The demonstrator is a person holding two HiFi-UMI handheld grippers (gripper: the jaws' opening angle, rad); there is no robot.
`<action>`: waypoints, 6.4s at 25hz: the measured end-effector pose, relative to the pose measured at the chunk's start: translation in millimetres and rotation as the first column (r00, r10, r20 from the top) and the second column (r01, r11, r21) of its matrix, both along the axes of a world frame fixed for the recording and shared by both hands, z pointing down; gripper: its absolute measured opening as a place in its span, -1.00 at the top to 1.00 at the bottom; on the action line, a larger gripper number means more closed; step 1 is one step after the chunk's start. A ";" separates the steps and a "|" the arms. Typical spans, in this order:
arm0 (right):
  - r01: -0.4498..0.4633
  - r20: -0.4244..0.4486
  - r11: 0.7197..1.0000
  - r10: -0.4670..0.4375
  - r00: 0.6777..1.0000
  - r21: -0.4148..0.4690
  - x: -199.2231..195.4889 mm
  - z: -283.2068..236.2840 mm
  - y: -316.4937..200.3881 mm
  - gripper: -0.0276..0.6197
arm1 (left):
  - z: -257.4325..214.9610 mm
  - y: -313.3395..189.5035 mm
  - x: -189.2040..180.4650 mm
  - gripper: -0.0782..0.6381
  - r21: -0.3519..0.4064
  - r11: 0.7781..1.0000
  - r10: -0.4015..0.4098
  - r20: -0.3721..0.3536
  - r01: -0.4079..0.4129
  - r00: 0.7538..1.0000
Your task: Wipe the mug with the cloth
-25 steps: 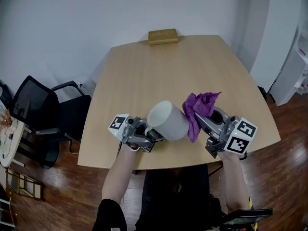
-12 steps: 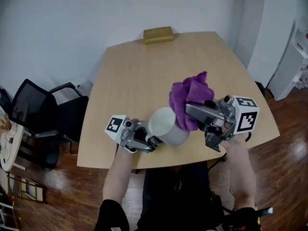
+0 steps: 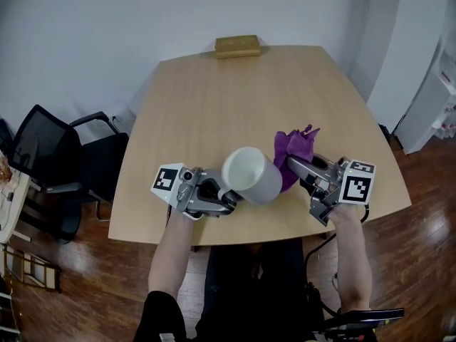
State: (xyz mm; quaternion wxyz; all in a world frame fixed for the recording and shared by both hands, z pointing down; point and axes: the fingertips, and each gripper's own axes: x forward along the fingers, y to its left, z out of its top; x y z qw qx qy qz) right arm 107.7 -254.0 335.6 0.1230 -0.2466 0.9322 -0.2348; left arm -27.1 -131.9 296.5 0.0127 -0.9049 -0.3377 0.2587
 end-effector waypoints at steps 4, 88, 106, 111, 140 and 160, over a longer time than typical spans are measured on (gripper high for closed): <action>0.082 0.186 0.982 -0.113 0.976 0.170 19.4 -69.4 23.3 0.64 | 7.4 4.6 5.7 0.68 0.036 0.999 -0.008 0.036 0.007 0.999; -0.132 0.071 0.987 0.139 0.988 -0.086 45.3 40.1 -16.5 0.64 | 137.4 -141.8 -1.7 0.37 0.507 0.590 -0.774 0.576 0.628 0.262; -0.122 0.071 0.991 0.125 0.990 -0.052 44.8 27.8 -2.8 0.64 | 126.6 -97.3 33.6 0.55 0.412 0.701 -0.690 0.595 0.582 0.411; -0.130 0.100 0.990 0.136 0.986 -0.061 45.9 29.2 0.5 0.64 | 129.0 -82.0 73.3 0.48 0.435 0.741 -0.663 0.598 0.512 0.450; -0.349 -0.116 0.929 0.336 0.935 -0.121 28.0 63.9 -44.7 0.64 | 118.1 -160.0 19.6 0.18 0.252 0.814 -0.555 0.604 0.524 0.572; -0.230 0.016 0.942 0.241 0.970 -0.244 -1.8 62.3 -54.1 0.64 | 121.7 -149.1 50.9 0.06 0.299 0.795 -0.585 0.607 0.527 0.538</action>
